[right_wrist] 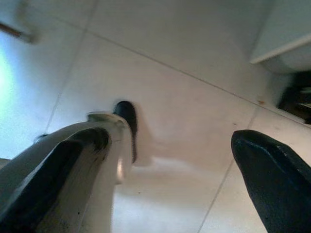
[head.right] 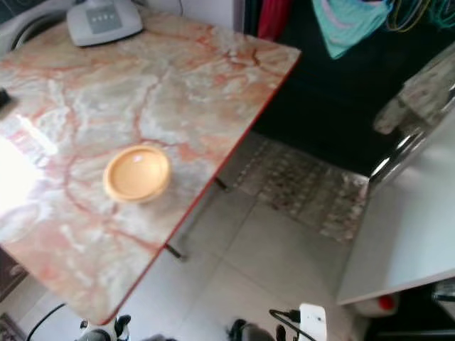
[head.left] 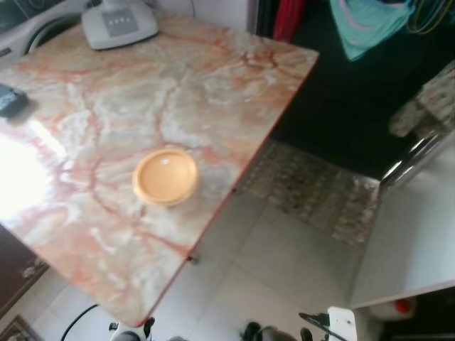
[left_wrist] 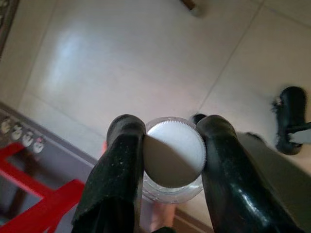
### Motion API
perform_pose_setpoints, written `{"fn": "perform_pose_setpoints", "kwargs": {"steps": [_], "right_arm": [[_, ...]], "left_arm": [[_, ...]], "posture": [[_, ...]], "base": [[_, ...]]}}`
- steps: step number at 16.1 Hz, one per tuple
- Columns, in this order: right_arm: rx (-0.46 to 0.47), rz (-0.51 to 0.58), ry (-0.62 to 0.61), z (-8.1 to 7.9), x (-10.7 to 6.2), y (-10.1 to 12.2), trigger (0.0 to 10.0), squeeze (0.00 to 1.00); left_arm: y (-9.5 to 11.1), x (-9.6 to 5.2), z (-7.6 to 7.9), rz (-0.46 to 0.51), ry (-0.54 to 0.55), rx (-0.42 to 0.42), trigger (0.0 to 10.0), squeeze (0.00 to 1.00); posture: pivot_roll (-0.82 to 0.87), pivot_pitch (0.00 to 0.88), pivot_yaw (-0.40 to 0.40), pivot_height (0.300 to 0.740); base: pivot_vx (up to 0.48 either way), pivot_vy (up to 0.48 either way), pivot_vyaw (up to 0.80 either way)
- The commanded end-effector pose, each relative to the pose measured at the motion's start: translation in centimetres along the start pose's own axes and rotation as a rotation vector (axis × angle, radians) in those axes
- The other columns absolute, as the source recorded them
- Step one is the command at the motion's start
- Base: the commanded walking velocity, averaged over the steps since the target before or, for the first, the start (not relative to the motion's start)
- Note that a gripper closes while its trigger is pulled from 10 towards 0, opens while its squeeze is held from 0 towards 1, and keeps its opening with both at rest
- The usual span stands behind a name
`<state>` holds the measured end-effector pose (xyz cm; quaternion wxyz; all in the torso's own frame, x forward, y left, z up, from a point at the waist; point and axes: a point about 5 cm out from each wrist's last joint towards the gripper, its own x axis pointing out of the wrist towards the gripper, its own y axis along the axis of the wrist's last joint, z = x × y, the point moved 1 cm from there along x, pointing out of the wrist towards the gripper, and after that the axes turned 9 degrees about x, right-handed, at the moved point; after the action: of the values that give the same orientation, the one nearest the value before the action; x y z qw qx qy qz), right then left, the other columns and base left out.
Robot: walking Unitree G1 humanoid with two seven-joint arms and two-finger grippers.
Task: Restocking fridge
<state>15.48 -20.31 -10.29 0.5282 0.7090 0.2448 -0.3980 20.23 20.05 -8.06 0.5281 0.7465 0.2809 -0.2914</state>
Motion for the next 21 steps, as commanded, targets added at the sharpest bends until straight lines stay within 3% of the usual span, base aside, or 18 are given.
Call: {"fn": "perform_pose_setpoints", "kwargs": {"steps": [1, 21], "right_arm": [[0.010, -0.067, -0.017, 0.32, -0.37, -1.84, 10.0, 0.00], [-0.002, -0.076, -0.009, 0.14, -0.28, -1.70, 10.0, 0.00]], "left_arm": [[-1.39, -0.30, 0.07, -0.052, -0.011, 0.023, 10.0, 0.00], [-0.74, -0.11, 0.43, -0.040, -0.039, -0.005, 10.0, 0.00]], "posture": [[-0.03, 0.204, 0.035, 0.740], [-0.04, 0.197, 0.039, 0.740]], "base": [[0.000, -0.480, -0.68], [0.000, -0.029, -0.66]]}}
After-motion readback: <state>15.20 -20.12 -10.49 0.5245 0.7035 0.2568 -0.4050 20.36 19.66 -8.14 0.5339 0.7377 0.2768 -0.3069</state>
